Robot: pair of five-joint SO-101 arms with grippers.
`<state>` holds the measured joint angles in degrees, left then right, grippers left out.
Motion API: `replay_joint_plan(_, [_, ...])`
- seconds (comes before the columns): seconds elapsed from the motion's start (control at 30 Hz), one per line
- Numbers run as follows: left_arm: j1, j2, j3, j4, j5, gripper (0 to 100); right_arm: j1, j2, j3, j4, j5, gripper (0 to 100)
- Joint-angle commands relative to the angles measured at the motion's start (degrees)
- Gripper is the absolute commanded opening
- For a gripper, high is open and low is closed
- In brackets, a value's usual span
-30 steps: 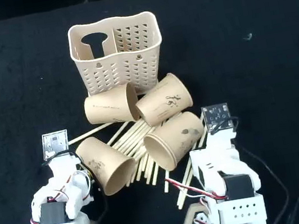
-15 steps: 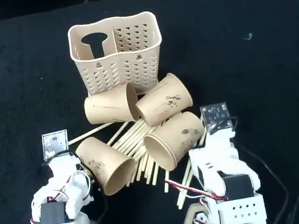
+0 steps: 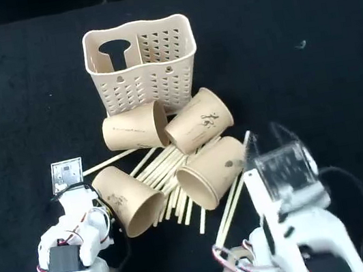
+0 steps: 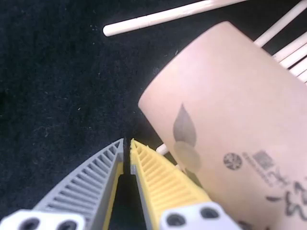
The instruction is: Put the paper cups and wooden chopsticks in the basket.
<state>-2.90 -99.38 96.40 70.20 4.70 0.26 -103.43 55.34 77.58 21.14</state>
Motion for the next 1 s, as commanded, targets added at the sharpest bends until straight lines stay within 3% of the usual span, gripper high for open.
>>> replay_joint_plan(0.0, [0.48, -0.26, 1.01, 0.26, 0.44, 3, -1.49, 5.49, -6.73, 4.84, 0.18, 18.3])
replay_joint_plan(0.23, [0.48, -0.26, 1.01, 0.26, 0.44, 3, -16.0, 39.96, -19.38, 18.37, -0.18, 18.4])
replay_joint_plan(0.4, [0.48, -0.26, 1.01, 0.26, 0.44, 3, -28.48, 53.93, -24.22, 18.9, -1.58, 22.7])
replay_joint_plan(0.53, [0.48, -0.26, 1.01, 0.26, 0.44, 3, -33.05, 56.22, -16.84, 13.27, -2.64, 36.8])
replay_joint_plan(0.8, [0.48, -0.26, 1.01, 0.26, 0.44, 3, -40.88, 53.41, -1.45, -0.09, -1.58, 31.3])
replay_joint_plan(0.97, [0.48, -0.26, 1.01, 0.26, 0.44, 3, -34.2, 53.05, 1.1, -1.41, -0.53, 31.1])
